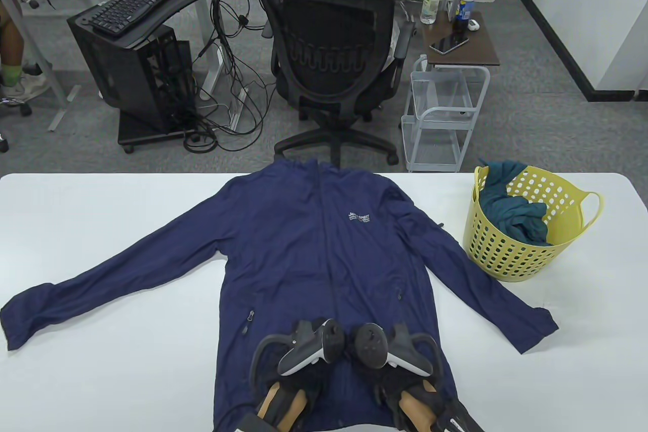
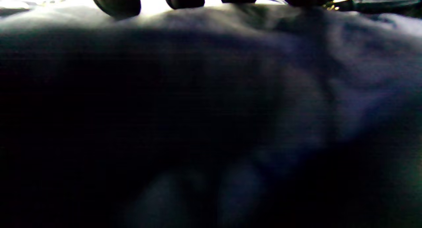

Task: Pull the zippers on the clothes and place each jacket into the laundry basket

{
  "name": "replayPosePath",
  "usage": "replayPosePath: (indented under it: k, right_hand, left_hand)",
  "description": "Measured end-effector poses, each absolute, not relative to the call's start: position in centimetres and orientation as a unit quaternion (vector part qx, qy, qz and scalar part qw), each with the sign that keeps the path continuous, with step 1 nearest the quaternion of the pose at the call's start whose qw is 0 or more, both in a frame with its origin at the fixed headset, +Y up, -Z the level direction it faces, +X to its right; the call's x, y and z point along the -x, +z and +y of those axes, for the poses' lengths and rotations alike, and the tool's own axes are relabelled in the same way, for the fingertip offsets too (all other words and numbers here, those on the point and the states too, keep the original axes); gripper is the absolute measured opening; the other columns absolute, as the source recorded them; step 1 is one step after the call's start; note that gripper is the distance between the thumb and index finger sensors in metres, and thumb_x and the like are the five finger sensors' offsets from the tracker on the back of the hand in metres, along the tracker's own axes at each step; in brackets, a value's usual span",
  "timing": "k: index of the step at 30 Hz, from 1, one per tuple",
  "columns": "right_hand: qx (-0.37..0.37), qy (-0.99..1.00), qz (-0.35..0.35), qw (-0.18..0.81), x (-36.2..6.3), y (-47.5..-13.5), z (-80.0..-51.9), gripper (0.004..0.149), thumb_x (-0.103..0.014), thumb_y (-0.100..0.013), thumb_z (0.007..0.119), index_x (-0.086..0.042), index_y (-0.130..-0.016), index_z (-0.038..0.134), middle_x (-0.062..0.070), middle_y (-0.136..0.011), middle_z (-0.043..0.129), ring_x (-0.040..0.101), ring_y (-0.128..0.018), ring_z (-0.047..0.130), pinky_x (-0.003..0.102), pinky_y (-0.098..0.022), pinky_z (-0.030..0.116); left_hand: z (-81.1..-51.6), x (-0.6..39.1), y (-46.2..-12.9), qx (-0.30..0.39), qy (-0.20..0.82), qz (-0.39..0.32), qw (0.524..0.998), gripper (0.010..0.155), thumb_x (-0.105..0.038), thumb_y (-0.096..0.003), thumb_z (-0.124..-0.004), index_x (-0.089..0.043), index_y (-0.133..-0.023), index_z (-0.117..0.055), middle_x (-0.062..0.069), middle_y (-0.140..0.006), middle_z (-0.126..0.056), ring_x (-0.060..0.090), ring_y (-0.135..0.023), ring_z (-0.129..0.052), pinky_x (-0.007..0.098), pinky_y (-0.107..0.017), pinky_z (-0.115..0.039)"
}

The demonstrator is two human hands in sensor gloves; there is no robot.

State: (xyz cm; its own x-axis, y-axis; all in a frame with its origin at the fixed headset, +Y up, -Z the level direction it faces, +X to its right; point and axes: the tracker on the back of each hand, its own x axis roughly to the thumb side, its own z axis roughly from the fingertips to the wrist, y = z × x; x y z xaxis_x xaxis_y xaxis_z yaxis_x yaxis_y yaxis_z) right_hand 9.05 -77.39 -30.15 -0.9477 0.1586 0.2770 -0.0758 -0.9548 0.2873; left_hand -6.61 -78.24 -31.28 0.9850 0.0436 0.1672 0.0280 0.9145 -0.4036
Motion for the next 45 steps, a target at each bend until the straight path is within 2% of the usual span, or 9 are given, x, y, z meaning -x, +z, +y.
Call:
replayPosePath:
  k: [8, 18, 24, 28, 34, 37, 39, 41, 45]
  right_hand:
    - [-0.185, 0.976, 0.115, 0.022, -7.6, -28.9, -76.9, 0.044, -0.039, -0.045, 0.078, -0.03, -0.088, 0.076, -0.006, -0.112, 0.063, 0.031, -0.103, 0.065, 0.059, -0.07, 0.06]
    - [-0.243, 0.964, 0.111, -0.007, -5.4, -27.1, -76.3, 0.044, -0.04, -0.044, 0.079, -0.029, -0.087, 0.079, -0.002, -0.112, 0.066, 0.036, -0.103, 0.064, 0.06, -0.069, 0.059]
    - [-0.292, 0.949, 0.122, -0.003, -3.9, -25.4, -75.7, 0.044, -0.041, -0.045, 0.079, -0.027, -0.087, 0.08, -0.002, -0.111, 0.068, 0.036, -0.103, 0.062, 0.06, -0.07, 0.059]
    - [-0.327, 0.932, 0.153, 0.031, -3.0, -24.3, -75.5, 0.044, -0.043, -0.046, 0.079, -0.025, -0.086, 0.08, 0.0, -0.112, 0.066, 0.037, -0.103, 0.061, 0.06, -0.069, 0.059]
    - [-0.364, 0.912, 0.179, 0.052, -2.8, -23.7, -75.1, 0.043, -0.046, -0.044, 0.081, -0.024, -0.082, 0.084, 0.002, -0.112, 0.065, 0.039, -0.104, 0.058, 0.061, -0.07, 0.058]
    - [-0.346, 0.909, 0.23, 0.044, -3.2, -23.6, -75.3, 0.043, -0.046, -0.045, 0.082, -0.027, -0.083, 0.084, 0.0, -0.114, 0.061, 0.041, -0.106, 0.052, 0.062, -0.071, 0.054]
    - [-0.331, 0.921, 0.197, 0.052, -3.9, -24.6, -75.4, 0.044, -0.054, -0.045, 0.077, -0.032, -0.082, 0.087, -0.002, -0.11, 0.071, 0.039, -0.103, 0.063, 0.061, -0.07, 0.058]
    - [-0.298, 0.933, 0.178, 0.094, -4.9, -25.7, -75.5, 0.051, -0.053, -0.045, 0.075, -0.029, -0.088, 0.083, 0.001, -0.109, 0.073, 0.038, -0.1, 0.067, 0.06, -0.068, 0.06]
    - [-0.214, 0.959, 0.123, 0.137, -8.2, -28.0, -75.1, 0.05, -0.05, -0.045, 0.075, -0.026, -0.088, 0.084, 0.002, -0.108, 0.075, 0.039, -0.099, 0.069, 0.061, -0.068, 0.06]
  left_hand:
    - [-78.7, 7.4, -32.0, 0.221, 0.005, -0.064, 0.973, 0.056, -0.046, -0.045, -0.063, -0.064, -0.096, -0.047, -0.02, -0.119, -0.038, 0.025, -0.111, -0.042, 0.064, -0.072, -0.05]
    - [-79.3, 9.3, -33.4, 0.223, 0.012, -0.03, 0.974, 0.056, -0.048, -0.0456, -0.06, -0.07, -0.094, -0.042, -0.023, -0.119, -0.031, 0.023, -0.112, -0.035, 0.063, -0.075, -0.043]
    - [-79.5, 11.2, -34.2, 0.229, 0.029, -0.01, 0.973, 0.055, -0.048, -0.0464, -0.059, -0.07, -0.094, -0.041, -0.024, -0.12, -0.028, 0.023, -0.112, -0.03, 0.062, -0.076, -0.038]
    - [-79.5, 12.6, -34.6, 0.23, 0.041, -0.002, 0.972, 0.055, -0.047, -0.0459, -0.06, -0.07, -0.093, -0.043, -0.023, -0.12, -0.029, 0.024, -0.111, -0.03, 0.062, -0.075, -0.038]
    - [-79.5, 13.0, -34.7, 0.228, 0.033, 0.002, 0.973, 0.055, -0.047, -0.0457, -0.06, -0.071, -0.092, -0.043, -0.021, -0.12, -0.028, 0.027, -0.111, -0.031, 0.064, -0.074, -0.039]
    - [-79.4, 13.0, -34.8, 0.23, 0.032, -0.003, 0.973, 0.055, -0.047, -0.0457, -0.06, -0.071, -0.092, -0.042, -0.019, -0.12, -0.028, 0.029, -0.11, -0.031, 0.065, -0.074, -0.04]
    - [-79.4, 12.9, -34.7, 0.23, 0.03, -0.008, 0.973, 0.055, -0.046, -0.0456, -0.06, -0.07, -0.092, -0.043, -0.017, -0.12, -0.028, 0.031, -0.11, -0.031, 0.066, -0.073, -0.04]
    - [-79.1, 12.8, -34.5, 0.232, 0.032, -0.017, 0.972, 0.055, -0.045, -0.0452, -0.061, -0.068, -0.092, -0.045, -0.014, -0.12, -0.03, 0.034, -0.109, -0.034, 0.068, -0.071, -0.043]
    - [-77.9, 11.9, -33.4, 0.269, 0.023, -0.052, 0.961, 0.053, -0.043, -0.0452, -0.063, -0.064, -0.093, -0.053, -0.006, -0.119, -0.037, 0.041, -0.105, -0.042, 0.071, -0.067, -0.053]
